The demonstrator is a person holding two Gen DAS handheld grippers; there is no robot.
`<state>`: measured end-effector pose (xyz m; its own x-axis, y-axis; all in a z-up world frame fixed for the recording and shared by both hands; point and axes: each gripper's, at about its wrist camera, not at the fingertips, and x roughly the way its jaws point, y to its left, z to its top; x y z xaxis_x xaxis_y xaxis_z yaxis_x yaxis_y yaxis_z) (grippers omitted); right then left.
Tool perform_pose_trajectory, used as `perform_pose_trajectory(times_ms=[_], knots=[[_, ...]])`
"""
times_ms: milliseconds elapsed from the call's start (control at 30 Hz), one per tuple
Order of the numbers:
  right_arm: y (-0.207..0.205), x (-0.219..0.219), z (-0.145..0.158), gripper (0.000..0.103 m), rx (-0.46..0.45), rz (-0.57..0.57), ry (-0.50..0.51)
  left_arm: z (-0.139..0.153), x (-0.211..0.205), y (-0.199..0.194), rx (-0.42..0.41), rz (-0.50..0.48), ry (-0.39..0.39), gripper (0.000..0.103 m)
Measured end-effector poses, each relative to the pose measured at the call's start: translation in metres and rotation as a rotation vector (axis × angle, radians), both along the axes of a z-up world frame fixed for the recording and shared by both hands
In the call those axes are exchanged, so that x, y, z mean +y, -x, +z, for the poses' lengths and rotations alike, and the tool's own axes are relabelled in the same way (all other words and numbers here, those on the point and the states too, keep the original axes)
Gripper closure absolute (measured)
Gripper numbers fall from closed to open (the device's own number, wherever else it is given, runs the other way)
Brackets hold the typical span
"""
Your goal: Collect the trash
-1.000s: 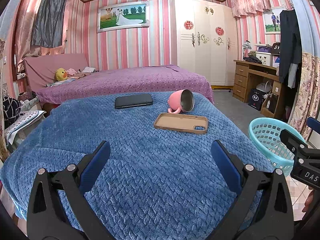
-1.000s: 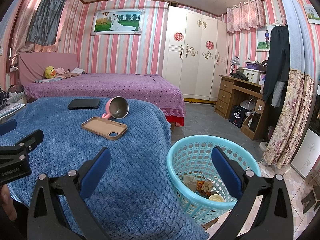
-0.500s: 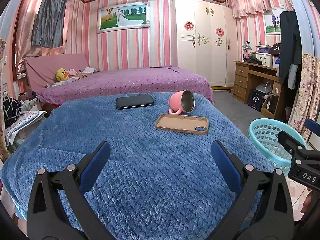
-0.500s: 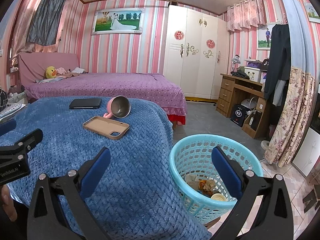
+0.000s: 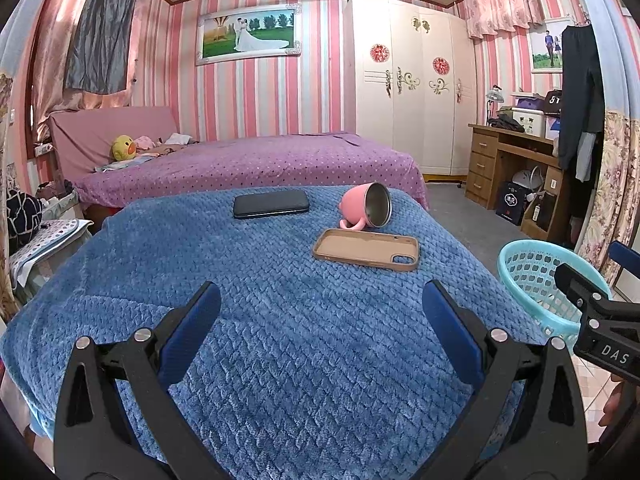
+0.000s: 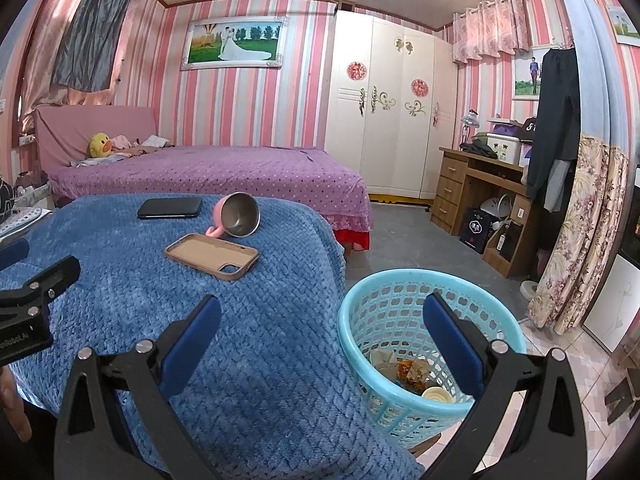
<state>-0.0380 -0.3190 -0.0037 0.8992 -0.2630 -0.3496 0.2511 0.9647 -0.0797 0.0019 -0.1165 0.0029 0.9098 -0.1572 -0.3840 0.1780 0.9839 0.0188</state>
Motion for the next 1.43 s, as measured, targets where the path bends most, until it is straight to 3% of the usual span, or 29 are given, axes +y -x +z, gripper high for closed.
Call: perform_pose_trajectory(times_ms=[1433], knots=[[-0.0015, 0.0037, -0.0005, 0.004, 0.004, 0.003, 0.001, -0.0019, 0.0031, -0.0014, 0.004, 0.008, 0.014, 0.005]])
